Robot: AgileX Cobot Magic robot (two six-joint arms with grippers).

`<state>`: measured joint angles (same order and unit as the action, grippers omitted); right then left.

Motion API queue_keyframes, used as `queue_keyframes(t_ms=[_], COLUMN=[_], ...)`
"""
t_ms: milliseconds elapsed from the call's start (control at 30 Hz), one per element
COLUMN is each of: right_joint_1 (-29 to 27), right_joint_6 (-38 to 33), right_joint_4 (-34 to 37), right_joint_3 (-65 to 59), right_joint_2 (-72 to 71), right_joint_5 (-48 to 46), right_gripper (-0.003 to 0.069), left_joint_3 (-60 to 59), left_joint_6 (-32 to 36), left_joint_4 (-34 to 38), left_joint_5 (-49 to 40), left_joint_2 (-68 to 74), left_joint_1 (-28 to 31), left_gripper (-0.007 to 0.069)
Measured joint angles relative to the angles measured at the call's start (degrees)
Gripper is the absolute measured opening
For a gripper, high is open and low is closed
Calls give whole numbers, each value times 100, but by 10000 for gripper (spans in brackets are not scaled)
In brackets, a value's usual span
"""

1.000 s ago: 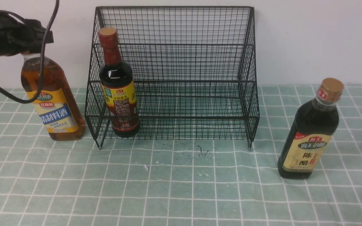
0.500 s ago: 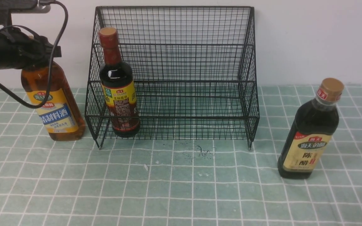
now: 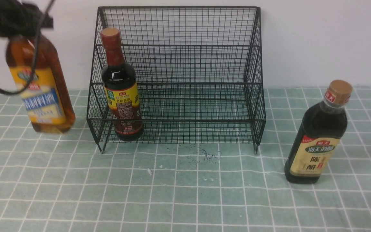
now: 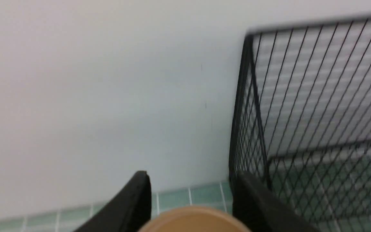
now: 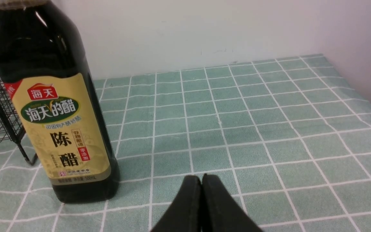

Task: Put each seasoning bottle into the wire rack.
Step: Use the left arm to put the condiment bottle back on the shelf

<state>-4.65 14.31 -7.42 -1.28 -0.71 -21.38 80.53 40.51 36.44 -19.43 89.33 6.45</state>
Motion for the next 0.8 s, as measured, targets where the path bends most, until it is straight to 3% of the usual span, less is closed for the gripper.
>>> queue_keyframes(t_ms=[267,400,567,800], right_joint_1=[0,0,0,0], right_joint_6=[0,0,0,0], right_joint_4=[0,0,0,0], right_joint_3=[0,0,0,0], right_joint_2=[0,0,0,0], right_joint_5=[0,0,0,0], right_gripper=[-15,-15,-15,-15], left_joint_3=[1357,1968,2166,2191], left_joint_6=[-117,-181,-181,-139], left_joint_4=[264,931,1414,1530], left_joint_5=[154,402,764,1219], left_joint_2=[-102,5,218,747], left_joint_1=[0,-61,-332,-960], left_gripper=[302,302,302,302])
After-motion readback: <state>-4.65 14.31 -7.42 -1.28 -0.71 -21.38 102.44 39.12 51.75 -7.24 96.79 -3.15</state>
